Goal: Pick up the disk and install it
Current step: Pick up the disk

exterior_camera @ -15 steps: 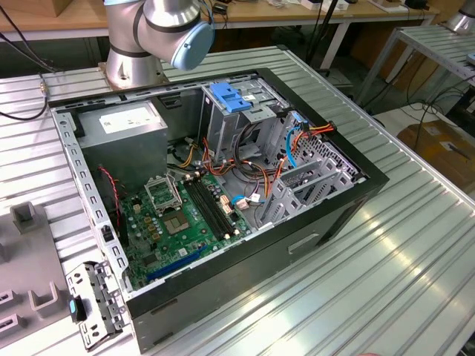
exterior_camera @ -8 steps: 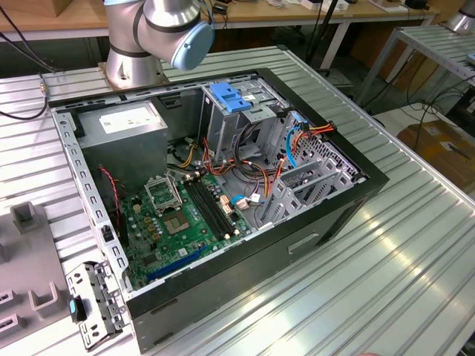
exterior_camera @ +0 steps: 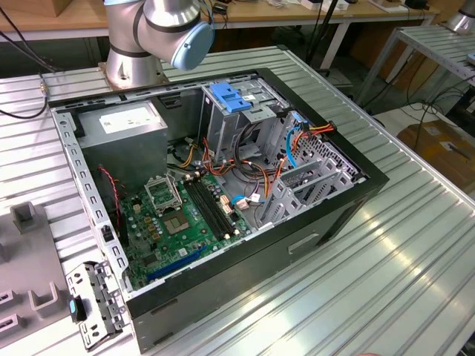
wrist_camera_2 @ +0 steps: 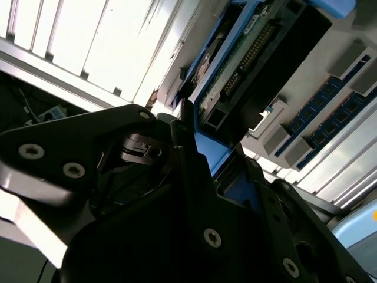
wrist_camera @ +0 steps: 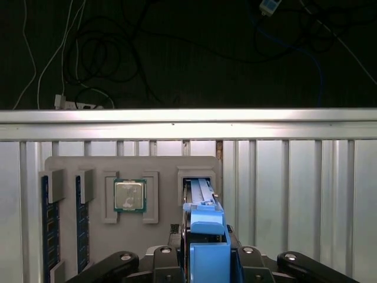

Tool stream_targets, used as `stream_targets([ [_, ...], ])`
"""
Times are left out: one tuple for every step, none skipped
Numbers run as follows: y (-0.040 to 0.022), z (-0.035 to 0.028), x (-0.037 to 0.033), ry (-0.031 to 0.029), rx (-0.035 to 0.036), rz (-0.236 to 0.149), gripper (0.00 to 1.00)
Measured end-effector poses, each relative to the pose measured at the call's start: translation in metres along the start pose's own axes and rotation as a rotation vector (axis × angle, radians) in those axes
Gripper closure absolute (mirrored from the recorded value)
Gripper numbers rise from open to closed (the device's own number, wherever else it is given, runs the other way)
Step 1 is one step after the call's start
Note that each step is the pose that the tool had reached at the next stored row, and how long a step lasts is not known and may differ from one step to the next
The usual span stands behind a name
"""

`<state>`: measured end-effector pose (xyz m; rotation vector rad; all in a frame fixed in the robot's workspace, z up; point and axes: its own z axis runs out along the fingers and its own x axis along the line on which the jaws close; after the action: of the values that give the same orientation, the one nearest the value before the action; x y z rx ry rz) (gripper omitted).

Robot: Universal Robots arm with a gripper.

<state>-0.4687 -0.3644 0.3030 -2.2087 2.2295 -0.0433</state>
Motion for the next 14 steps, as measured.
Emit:
stream_targets([
  [0.0,-0.0006,0.0,0.0,0.0,0.0,0.63],
  [0.0,-0.0012,0.0,0.0001,0.0,0.0,0.63],
  [-0.0001,-0.002,0.0001,0.0001,0.0001,0.0,0.63],
  [-0.0001,-0.0029,0.0001,0.0001,0.0,0.0,0.63],
  [-0.0001,-0.0037,0.0001,0.0002,-0.0001,0.0,0.63],
  [-0.0001,-0.0044,0.0001,0.0002,0.0,0.0,0.63],
  [-0.0001,-0.0051,0.0001,0.0003,0.0,0.0,0.63],
  [-0.0001,-0.0059,0.0001,0.0004,0.0,0.0,0.63],
  [-0.0002,-0.0066,0.0001,0.0004,0.0001,0.0,0.63],
  [-0.0002,-0.0075,0.0001,0.0005,0.0,0.0,0.63],
  [-0.0002,-0.0083,0.0002,0.0005,0.0,0.0,0.63],
  [-0.0002,-0.0094,0.0002,0.0006,0.0,0.0,0.63],
  [-0.0002,-0.0104,0.0002,0.0006,0.0,0.0,0.63],
  [-0.0003,-0.0114,0.0002,0.0006,0.0,0.0,0.63],
])
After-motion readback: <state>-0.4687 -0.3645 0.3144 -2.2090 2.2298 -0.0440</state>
